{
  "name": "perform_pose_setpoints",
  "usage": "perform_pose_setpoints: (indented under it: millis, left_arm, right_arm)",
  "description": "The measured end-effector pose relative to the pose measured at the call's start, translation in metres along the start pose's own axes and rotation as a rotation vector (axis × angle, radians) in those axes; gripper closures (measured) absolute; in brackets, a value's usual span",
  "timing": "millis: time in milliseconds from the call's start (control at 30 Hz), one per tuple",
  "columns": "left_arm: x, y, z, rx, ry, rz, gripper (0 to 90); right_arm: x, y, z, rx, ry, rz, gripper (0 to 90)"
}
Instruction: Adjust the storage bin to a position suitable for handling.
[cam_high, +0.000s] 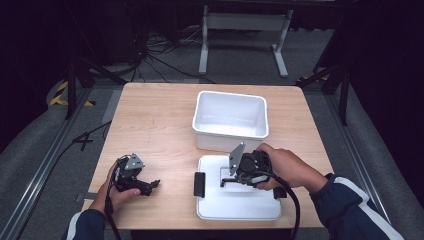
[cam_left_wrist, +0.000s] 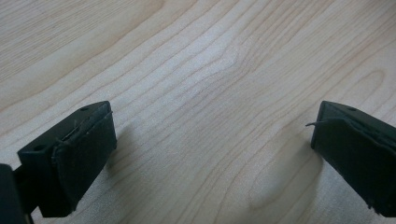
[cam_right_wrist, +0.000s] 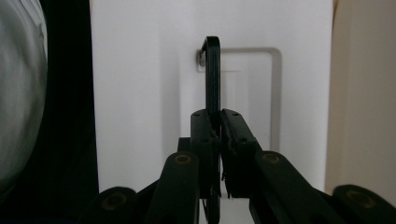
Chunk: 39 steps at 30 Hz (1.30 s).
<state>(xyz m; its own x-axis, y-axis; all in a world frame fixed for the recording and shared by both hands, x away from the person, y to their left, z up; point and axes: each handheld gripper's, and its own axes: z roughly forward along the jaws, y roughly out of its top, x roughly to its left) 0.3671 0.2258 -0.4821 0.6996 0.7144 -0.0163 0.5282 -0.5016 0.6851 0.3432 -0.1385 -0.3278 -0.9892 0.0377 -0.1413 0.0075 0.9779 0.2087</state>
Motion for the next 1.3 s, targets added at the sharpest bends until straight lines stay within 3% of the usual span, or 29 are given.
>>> perform_pose_setpoints:
  millis: [167, 400, 733, 833, 1300]
  left_arm:
    - [0.0, 0.0, 0.0, 0.001, 0.001, -0.003, 0.4]
    - [0.0, 0.0, 0.0, 0.001, 0.0, -0.004, 0.5]
    - [0.0, 0.0, 0.0, -0.001, -0.001, -0.003, 0.4]
    - [0.0, 0.0, 0.0, 0.002, 0.0, 0.005, 0.3]
    - [0.0, 0.0, 0.0, 0.004, -0.002, -0.006, 0.4]
  right_arm:
    - [-0.002, 0.0, 0.005, -0.04, 0.008, 0.021, 88.7]
    - [-0.003, -0.003, 0.025, -0.017, 0.033, 0.019, 86.8]
    - [-0.004, -0.019, 0.026, -0.061, 0.011, 0.048, 78.4]
    - [-0.005, -0.03, 0.023, -0.106, -0.007, 0.068, 73.9]
    - [-0.009, -0.064, 0.009, -0.182, -0.112, 0.14, 57.1]
